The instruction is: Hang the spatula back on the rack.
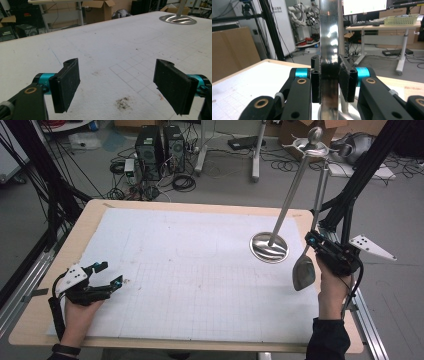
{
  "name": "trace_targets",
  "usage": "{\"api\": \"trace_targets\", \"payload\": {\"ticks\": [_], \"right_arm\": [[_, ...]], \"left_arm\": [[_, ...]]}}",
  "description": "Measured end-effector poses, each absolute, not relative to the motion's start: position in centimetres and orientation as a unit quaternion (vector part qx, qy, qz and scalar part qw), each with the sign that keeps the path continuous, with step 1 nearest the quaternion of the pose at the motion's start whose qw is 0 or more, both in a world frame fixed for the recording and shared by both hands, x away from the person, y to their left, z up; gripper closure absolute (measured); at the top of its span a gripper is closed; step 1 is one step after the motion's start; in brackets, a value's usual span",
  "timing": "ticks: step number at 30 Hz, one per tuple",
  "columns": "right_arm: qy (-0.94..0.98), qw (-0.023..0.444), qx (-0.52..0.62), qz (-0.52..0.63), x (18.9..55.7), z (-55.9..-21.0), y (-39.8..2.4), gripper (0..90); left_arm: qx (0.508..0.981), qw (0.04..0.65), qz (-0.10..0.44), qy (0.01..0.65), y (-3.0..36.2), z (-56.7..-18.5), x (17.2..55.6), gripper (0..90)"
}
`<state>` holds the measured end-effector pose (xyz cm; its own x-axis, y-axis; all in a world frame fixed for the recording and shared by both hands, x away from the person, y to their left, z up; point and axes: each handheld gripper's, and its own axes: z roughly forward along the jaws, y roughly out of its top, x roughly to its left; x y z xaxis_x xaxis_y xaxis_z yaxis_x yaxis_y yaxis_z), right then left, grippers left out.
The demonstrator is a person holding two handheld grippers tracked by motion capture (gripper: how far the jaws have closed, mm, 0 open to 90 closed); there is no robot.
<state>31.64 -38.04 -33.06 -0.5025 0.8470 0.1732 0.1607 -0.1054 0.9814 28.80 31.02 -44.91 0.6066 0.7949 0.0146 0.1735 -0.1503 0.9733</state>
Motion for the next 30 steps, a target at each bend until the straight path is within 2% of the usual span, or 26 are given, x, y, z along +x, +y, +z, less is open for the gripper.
{"api": "trace_targets", "payload": {"ticks": [15,18,22,30], "right_arm": [[0.618,0.27,0.425,0.604,33.0,-33.2,-37.5,73.3],[0.604,0.281,0.43,0.609,32.7,-32.9,-37.8,65.9],[0.601,0.294,0.43,0.606,32.3,-32.7,-38.0,62.4],[0.6,0.31,0.433,0.596,31.5,-32.5,-38.0,44.5]], "left_arm": [[0.705,0.554,0.279,0.344,31.0,-44.9,28.8,21.5],[0.706,0.552,0.28,0.343,31.0,-44.9,28.8,21.5],[0.706,0.553,0.28,0.343,30.9,-44.9,28.8,21.5],[0.707,0.552,0.28,0.342,30.9,-44.9,28.8,21.5]]}}
